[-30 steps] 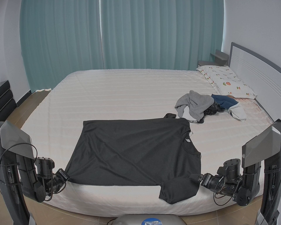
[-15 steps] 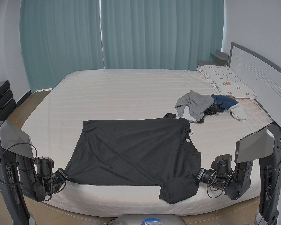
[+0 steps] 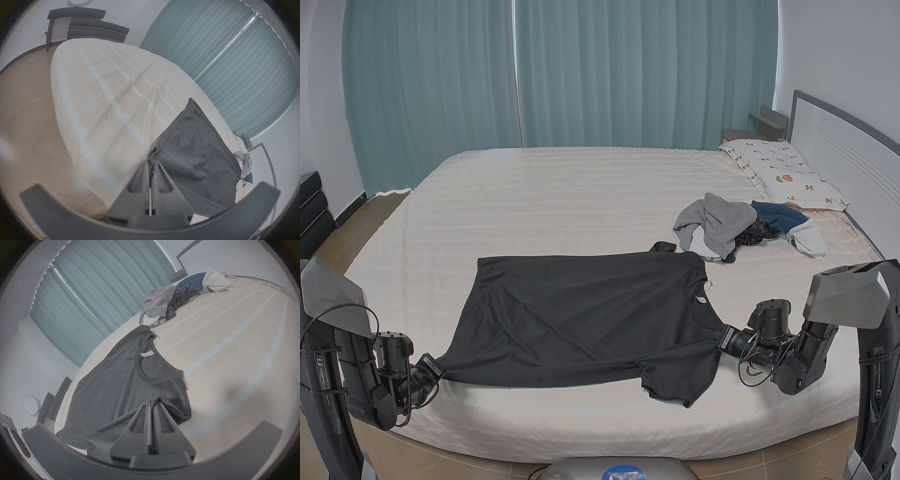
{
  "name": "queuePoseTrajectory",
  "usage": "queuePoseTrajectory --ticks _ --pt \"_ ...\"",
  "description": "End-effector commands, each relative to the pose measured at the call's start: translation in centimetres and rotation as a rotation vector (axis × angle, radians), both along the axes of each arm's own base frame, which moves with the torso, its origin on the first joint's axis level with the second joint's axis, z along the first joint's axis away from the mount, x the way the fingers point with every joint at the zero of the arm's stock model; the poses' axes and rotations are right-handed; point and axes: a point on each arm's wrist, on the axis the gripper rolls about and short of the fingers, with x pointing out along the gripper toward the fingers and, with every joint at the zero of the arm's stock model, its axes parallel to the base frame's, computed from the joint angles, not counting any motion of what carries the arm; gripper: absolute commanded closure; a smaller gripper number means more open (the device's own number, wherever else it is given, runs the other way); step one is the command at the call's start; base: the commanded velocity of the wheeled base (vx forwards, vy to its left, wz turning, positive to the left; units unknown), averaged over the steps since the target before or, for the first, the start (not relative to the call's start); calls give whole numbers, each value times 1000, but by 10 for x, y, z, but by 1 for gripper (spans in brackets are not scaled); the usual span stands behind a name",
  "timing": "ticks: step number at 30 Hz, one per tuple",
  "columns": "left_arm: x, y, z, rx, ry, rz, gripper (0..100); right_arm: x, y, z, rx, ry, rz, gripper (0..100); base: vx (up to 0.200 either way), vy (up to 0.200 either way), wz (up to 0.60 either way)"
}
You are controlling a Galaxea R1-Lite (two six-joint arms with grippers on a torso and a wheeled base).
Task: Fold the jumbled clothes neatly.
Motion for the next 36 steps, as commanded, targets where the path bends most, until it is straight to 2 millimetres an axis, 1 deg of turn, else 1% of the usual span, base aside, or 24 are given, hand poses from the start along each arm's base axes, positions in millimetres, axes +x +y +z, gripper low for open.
queuePoseTrajectory --ticks 1,5,6,9,14,15,17,20,23,25,28,29,30,31,36 --pt "0 0 -4 -1 13 2 100 10 2 2 -2 -24 4 100 0 0 0" --pt "1 0 -7 -2 21 2 100 14 4 -5 -21 -3 31 100 0 0 0" --pt "1 0 -7 -2 21 2 100 16 4 -7 -24 -9 33 0 0 0 0" --pt "1 0 -7 -2 21 2 100 19 5 -12 -24 -15 34 0 0 0 0" --pt "1 0 -7 -5 20 3 100 19 2 2 1 -66 42 0 0 0 0" --pt "1 0 -7 -6 20 4 100 17 -5 9 3 -70 29 0 0 0 0" --pt "1 1 -7 -6 20 6 100 10 -10 17 13 -67 41 0 0 0 0" --pt "1 1 -7 -5 19 7 100 -10 -16 24 30 -29 74 0 0 0 0" --pt "1 1 -6 -6 17 6 100 -35 -17 23 49 37 120 0 0 0 0" --pt "1 1 -7 -6 19 6 100 -46 -17 22 54 57 138 0 0 0 0" --pt "1 1 -7 -6 19 6 100 -59 -12 16 50 93 165 0 0 0 0" --pt "1 1 -7 -6 19 6 100 -59 -12 16 50 93 165 0 0 0 0" --pt "1 1 -6 -6 17 6 100 -65 -8 8 46 125 182 0 0 0 0" --pt "1 1 -6 -6 15 6 100 -67 -5 5 46 135 191 0 0 0 0" --pt "1 1 -6 -6 19 6 100 -69 7 -3 63 146 218 0 0 0 0"
